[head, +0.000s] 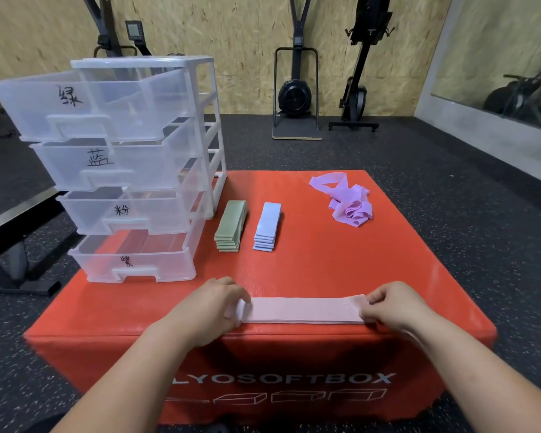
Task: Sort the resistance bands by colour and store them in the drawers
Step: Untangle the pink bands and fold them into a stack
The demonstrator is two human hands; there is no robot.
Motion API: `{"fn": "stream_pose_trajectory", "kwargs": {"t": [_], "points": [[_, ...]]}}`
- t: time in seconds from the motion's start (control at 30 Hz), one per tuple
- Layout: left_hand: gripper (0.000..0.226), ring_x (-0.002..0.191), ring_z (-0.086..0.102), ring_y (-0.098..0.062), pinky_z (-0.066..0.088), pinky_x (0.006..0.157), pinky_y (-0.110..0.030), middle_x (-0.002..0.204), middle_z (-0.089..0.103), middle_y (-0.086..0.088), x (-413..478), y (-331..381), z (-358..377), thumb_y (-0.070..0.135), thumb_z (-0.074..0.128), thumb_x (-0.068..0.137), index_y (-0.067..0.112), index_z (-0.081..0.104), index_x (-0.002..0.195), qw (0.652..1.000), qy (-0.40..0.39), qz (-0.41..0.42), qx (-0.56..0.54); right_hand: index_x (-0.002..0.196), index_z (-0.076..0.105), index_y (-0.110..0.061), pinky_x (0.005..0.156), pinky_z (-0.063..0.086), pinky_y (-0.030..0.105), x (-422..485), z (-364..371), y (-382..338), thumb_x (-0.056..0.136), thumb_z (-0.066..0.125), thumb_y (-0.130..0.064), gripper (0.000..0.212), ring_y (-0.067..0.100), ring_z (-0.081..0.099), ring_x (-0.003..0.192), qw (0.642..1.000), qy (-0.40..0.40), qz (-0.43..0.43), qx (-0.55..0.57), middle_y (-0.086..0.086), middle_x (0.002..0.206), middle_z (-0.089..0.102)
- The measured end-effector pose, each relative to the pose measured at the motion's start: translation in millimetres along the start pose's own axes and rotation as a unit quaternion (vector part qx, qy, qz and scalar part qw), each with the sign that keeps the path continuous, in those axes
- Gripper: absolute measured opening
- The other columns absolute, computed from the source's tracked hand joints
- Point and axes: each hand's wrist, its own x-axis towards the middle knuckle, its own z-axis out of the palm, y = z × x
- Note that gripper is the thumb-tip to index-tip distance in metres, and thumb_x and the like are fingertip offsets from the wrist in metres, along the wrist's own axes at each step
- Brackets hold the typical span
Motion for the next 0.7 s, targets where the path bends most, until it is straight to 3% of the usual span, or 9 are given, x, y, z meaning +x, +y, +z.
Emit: {"fn": "stream_pose_trajectory", "kwargs": {"t": [0.07, 0.2, 0.27, 0.33, 0.43, 0.53, 0.6, 0.7], "points": [[0.044, 0.112, 0.054, -0.013, 0.05, 0.096, -0.031, 0.114, 0.055, 0.018, 1, 0, 0, 0.032, 0.078, 0.083, 0.042, 0.068, 0.124, 1.0, -0.003, -0.007, -0.003, 0.064, 0.076, -0.013, 0.046, 0.033, 0.022, -6, -2, -6, 0.063, 0.073, -0.016, 0.004, 0.015, 0.046, 0.049, 1.0, 0.013, -0.015, 0.022, 0.001, 0.054, 0.064], [0.045, 0.116, 0.044, -0.012, 0.046, 0.101, -0.032, 0.12, 0.052, 0.017, 3, 4, 1, 0.049, 0.079, 0.083, 0.041, 0.063, 0.124, 1.0, -0.023, -0.014, 0.015, 0.079, 0.072, -0.008, 0.062, 0.045, 0.034, -13, -11, -19, 0.069, 0.076, -0.009, 0.01, 0.021, 0.056, 0.059, 0.988, 0.016, -0.032, 0.152, 0.016, 0.07, 0.075], [0.038, 0.115, 0.044, -0.01, 0.046, 0.102, -0.032, 0.12, 0.053, 0.018, 6, 14, 0, 0.056, 0.074, 0.086, 0.04, 0.065, 0.12, 1.0, 0.013, 0.003, -0.005, 0.091, 0.071, -0.002, 0.063, 0.047, 0.035, -17, -15, -28, 0.077, 0.074, 0.003, 0.015, 0.023, 0.059, 0.06, 0.98, 0.009, -0.056, 0.19, 0.016, 0.069, 0.074], [0.025, 0.107, 0.054, -0.006, 0.05, 0.098, -0.032, 0.113, 0.06, 0.018, 13, 37, -1, 0.046, 0.073, 0.092, 0.035, 0.069, 0.113, 0.993, 0.066, 0.018, -0.094, 0.099, 0.07, -0.002, 0.063, 0.049, 0.037, -23, -14, -39, 0.078, 0.075, 0.009, 0.024, 0.025, 0.062, 0.061, 0.975, 0.014, -0.084, 0.206, 0.016, 0.074, 0.076], [0.014, 0.089, 0.07, -0.007, 0.059, 0.087, -0.033, 0.097, 0.073, 0.008, 27, 81, 0, 0.035, 0.073, 0.097, 0.027, 0.073, 0.109, 0.947, 0.089, -0.031, -0.306, 0.106, 0.069, -0.016, 0.067, 0.056, 0.043, -32, -4, -56, 0.079, 0.08, -0.001, 0.033, 0.03, 0.069, 0.065, 0.969, 0.034, -0.133, 0.207, 0.008, 0.078, 0.079], [0.027, 0.089, 0.076, -0.015, 0.064, 0.084, -0.035, 0.103, 0.077, -0.007, 37, 116, 1, 0.038, 0.068, 0.103, 0.014, 0.07, 0.114, 0.852, 0.047, -0.095, -0.513, 0.11, 0.064, -0.028, 0.072, 0.057, 0.04, -41, 10, -72, 0.08, 0.085, -0.015, 0.039, 0.018, 0.075, 0.07, 0.965, 0.057, -0.168, 0.195, -0.003, 0.079, 0.079], [0.032, 0.084, 0.075, -0.014, 0.065, 0.084, -0.033, 0.096, 0.078, -0.006, 39, 126, -1, 0.041, 0.068, 0.102, 0.01, 0.069, 0.109, 0.808, 0.042, -0.13, -0.574, 0.114, 0.061, -0.032, 0.074, 0.055, 0.03, -47, 20, -80, 0.076, 0.09, -0.025, 0.049, 0.008, 0.074, 0.075, 0.962, 0.06, -0.191, 0.185, -0.008, 0.084, 0.078], [0.051, 0.093, 0.079, -0.021, 0.065, 0.09, -0.043, 0.101, 0.077, -0.01, 43, 125, 4, 0.052, 0.082, 0.088, 0.01, 0.066, 0.111, 0.785, 0.061, -0.167, -0.593, 0.118, 0.057, -0.037, 0.074, 0.052, 0.022, -52, 31, -82, 0.068, 0.094, -0.032, 0.062, 0.0, 0.071, 0.087, 0.959, 0.064, -0.231, 0.152, -0.017, 0.092, 0.074]]}}
